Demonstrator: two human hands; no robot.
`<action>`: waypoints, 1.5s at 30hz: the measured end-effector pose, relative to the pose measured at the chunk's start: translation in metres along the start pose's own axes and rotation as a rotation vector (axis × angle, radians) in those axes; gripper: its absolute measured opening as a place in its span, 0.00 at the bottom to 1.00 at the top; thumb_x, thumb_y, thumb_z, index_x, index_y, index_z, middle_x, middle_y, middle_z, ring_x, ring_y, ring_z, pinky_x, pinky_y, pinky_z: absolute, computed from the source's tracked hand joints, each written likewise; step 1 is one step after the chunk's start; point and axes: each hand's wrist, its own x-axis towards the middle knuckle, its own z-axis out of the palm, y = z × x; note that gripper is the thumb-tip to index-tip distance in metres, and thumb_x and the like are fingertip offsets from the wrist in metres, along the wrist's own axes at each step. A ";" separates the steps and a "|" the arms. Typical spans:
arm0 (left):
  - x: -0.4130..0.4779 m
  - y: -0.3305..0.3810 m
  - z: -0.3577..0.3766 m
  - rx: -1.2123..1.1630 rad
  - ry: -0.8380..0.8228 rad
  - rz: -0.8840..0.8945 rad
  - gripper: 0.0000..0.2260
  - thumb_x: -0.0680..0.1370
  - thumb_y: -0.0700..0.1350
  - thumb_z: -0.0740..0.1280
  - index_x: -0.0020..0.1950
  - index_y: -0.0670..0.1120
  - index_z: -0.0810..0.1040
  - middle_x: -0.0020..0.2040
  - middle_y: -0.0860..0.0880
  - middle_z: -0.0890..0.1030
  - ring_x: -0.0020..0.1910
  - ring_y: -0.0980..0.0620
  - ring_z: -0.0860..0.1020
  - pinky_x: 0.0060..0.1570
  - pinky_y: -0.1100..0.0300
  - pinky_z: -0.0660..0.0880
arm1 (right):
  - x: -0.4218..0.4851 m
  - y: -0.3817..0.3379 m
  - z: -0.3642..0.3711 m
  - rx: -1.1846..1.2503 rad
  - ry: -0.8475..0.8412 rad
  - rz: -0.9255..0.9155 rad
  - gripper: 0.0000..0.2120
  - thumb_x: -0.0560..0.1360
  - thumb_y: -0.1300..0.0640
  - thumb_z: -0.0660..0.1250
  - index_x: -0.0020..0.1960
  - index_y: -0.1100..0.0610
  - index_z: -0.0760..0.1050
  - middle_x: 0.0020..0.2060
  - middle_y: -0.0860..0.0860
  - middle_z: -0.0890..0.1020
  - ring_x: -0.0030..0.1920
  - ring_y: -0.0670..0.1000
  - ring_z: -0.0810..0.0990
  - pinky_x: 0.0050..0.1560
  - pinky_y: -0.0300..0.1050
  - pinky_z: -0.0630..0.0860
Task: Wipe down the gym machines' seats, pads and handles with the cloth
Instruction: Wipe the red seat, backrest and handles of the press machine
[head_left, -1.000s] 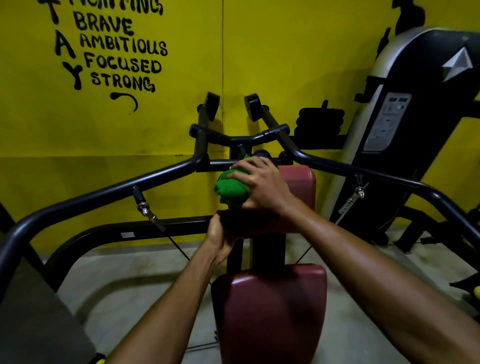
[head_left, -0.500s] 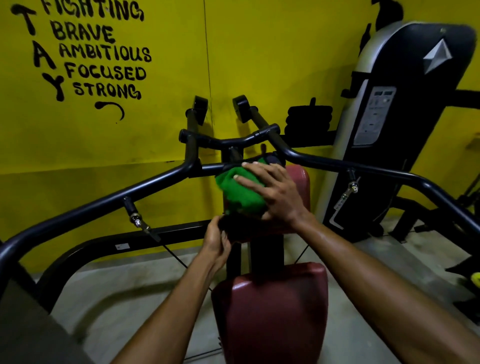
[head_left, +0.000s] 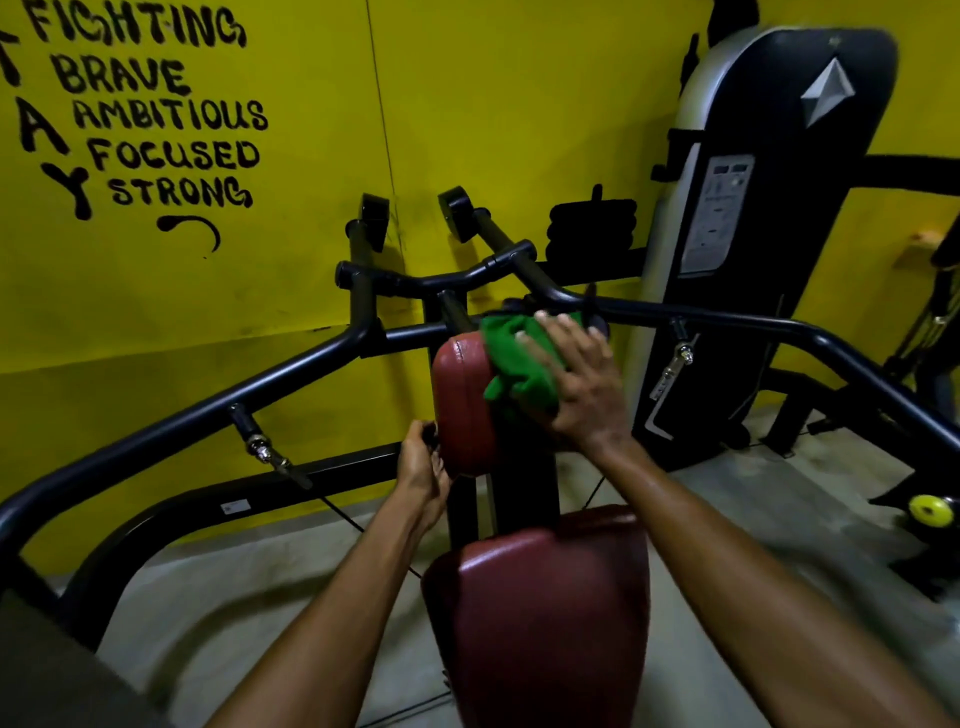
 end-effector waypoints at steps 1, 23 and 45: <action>0.000 -0.001 0.002 0.010 0.006 0.009 0.13 0.82 0.46 0.55 0.38 0.49 0.70 0.30 0.52 0.73 0.27 0.56 0.73 0.29 0.62 0.70 | -0.001 0.010 -0.002 0.034 0.008 0.139 0.34 0.78 0.36 0.66 0.79 0.47 0.64 0.78 0.53 0.67 0.78 0.57 0.65 0.74 0.60 0.66; 0.001 -0.017 0.004 0.240 0.028 0.097 0.23 0.79 0.56 0.56 0.57 0.42 0.83 0.54 0.40 0.84 0.51 0.44 0.84 0.54 0.50 0.80 | -0.033 -0.165 0.016 0.730 0.318 1.736 0.41 0.76 0.35 0.67 0.72 0.69 0.68 0.66 0.67 0.74 0.68 0.66 0.74 0.69 0.54 0.70; -0.022 -0.112 -0.090 0.993 0.175 -0.049 0.28 0.76 0.63 0.50 0.56 0.46 0.81 0.54 0.44 0.83 0.55 0.42 0.80 0.59 0.49 0.75 | -0.188 0.004 -0.018 0.194 -0.443 0.665 0.30 0.63 0.67 0.75 0.65 0.66 0.77 0.59 0.63 0.79 0.58 0.66 0.78 0.59 0.53 0.77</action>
